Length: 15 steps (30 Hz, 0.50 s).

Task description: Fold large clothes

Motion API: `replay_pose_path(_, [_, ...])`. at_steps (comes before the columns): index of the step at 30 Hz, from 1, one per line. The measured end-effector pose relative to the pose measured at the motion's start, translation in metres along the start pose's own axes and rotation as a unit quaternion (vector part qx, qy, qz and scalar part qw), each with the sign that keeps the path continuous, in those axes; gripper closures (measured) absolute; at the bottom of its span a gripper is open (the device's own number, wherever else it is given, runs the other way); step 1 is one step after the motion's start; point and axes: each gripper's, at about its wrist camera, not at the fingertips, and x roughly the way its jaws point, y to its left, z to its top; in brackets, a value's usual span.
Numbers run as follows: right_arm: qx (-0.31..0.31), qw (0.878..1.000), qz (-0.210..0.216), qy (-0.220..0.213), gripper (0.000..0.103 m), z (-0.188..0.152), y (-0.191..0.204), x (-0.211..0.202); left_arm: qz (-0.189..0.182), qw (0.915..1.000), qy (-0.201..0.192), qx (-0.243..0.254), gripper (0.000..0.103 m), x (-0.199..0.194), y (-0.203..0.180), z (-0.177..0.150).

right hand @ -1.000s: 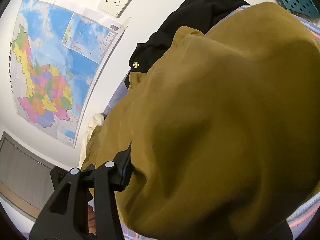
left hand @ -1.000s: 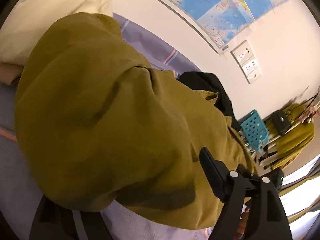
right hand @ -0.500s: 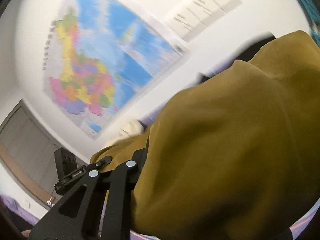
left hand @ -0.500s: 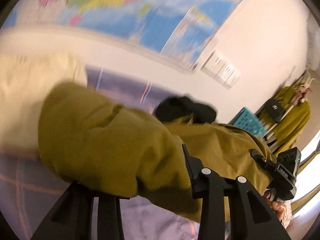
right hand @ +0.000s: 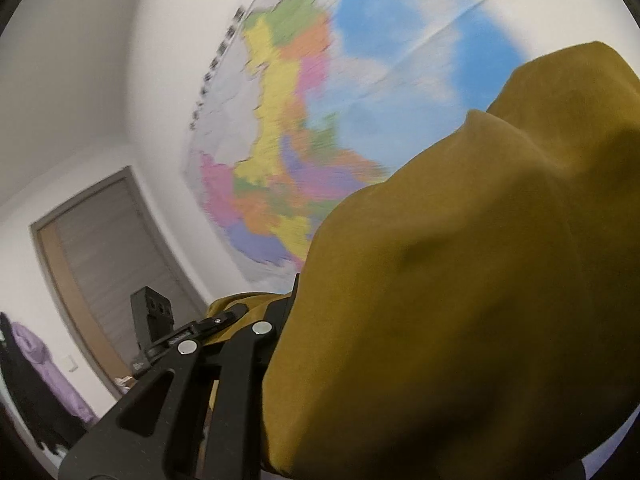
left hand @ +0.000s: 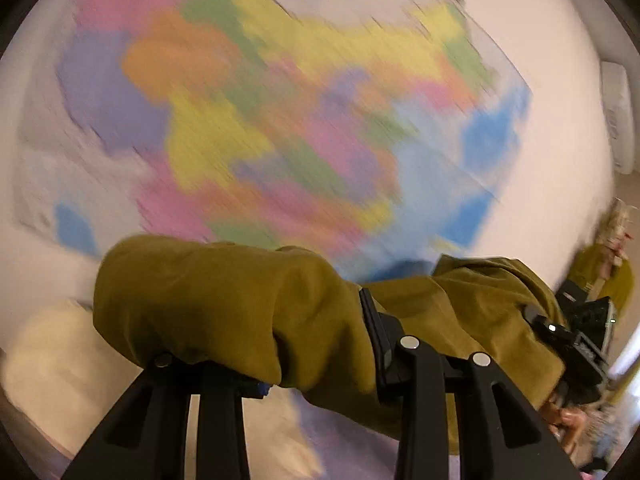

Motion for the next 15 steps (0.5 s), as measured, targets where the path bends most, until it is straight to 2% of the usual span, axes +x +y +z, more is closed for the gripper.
replay_pose_path(4, [-0.019,0.998,0.054,0.022,0.085,-0.012,0.025,0.094,0.065,0.9958,-0.065,-0.006,0.069,-0.020,0.078,0.038])
replay_pose_path(6, [-0.004,0.995,0.081,0.053,0.085,-0.042,0.026,0.141,0.093,0.9911,-0.095,-0.001,0.068,-0.028,0.119,0.033])
replay_pose_path(7, [0.005,0.994,0.086,0.073,0.085,-0.057,0.026,0.158,0.123,0.9874,-0.098,-0.009,0.067,-0.029,0.145,0.023])
replay_pose_path(8, [0.014,0.990,0.087,0.110,0.085,-0.085,0.021,0.186,0.142,0.9851,-0.095,-0.019,0.066,-0.028,0.164,0.014])
replay_pose_path(10, [0.029,0.981,0.067,0.178,0.084,-0.133,0.007,0.224,0.194,0.9780,-0.047,-0.059,0.065,-0.014,0.222,-0.025])
replay_pose_path(11, [0.048,0.972,0.059,0.221,0.082,-0.161,-0.005,0.242,0.211,0.9736,-0.007,-0.087,0.065,-0.003,0.250,-0.048])
replay_pose_path(13, [0.077,0.955,0.029,0.284,0.078,-0.201,-0.026,0.259,0.226,0.9639,0.050,-0.132,0.065,0.010,0.287,-0.088])
replay_pose_path(14, [0.090,0.951,0.025,0.295,0.074,-0.216,-0.035,0.259,0.222,0.9625,0.057,-0.145,0.065,0.010,0.297,-0.101])
replay_pose_path(15, [0.099,0.949,0.028,0.298,0.066,-0.221,-0.040,0.256,0.214,0.9627,0.058,-0.156,0.062,0.006,0.304,-0.113])
